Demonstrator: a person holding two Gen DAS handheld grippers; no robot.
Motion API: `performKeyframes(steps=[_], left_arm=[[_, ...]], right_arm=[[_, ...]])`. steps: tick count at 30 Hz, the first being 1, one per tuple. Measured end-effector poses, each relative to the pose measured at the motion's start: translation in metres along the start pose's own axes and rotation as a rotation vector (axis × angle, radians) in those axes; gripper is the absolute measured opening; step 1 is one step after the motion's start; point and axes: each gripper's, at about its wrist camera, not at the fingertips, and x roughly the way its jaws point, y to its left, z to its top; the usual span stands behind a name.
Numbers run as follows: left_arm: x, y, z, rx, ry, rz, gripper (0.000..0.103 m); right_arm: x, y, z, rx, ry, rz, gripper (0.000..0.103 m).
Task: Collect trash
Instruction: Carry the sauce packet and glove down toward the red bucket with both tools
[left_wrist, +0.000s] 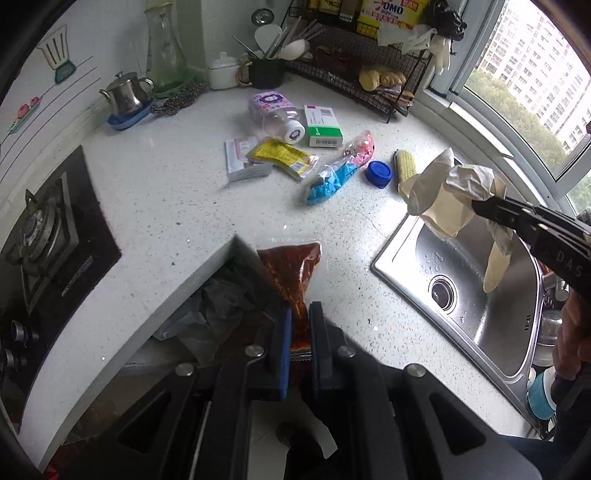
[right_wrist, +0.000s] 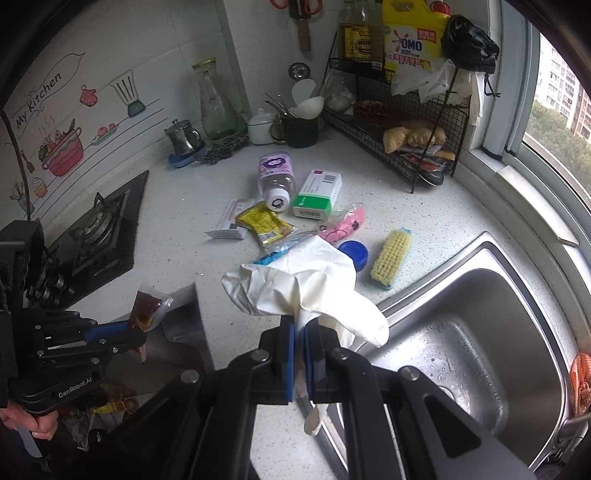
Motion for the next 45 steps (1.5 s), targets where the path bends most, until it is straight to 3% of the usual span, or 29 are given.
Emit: performKeyframes(steps=[10,16,20,31,45], left_arm=[[-0.083,0.030,-0.086,-0.022,-0.102,0.002,0.008],[-0.097,0.046,-0.141,-0.038,-0.083,-0.011,0.008],[-0.086,0.054,-0.169,-0.046,-0.025,-0.021,0.008],[0.009,0.075,-0.210,-0.101,0.130,-0.081,0.008],[0.212,0.106,-0.243,-0.120,0.224,-0.096,0.008]], right_arm=[[-0.043,0.089,-0.044,-0.077,-0.052,0.046,0.004],[-0.046,0.123,-0.079,-0.075,-0.036,0.056,0.004],[-0.035,0.139,-0.102,-0.066,0.016,0.060,0.004],[0.043,0.150,-0.161,-0.044,0.230,0.046,0.004],[0.210,0.121,-0.223,0.023,0.273,-0.003,0.004]])
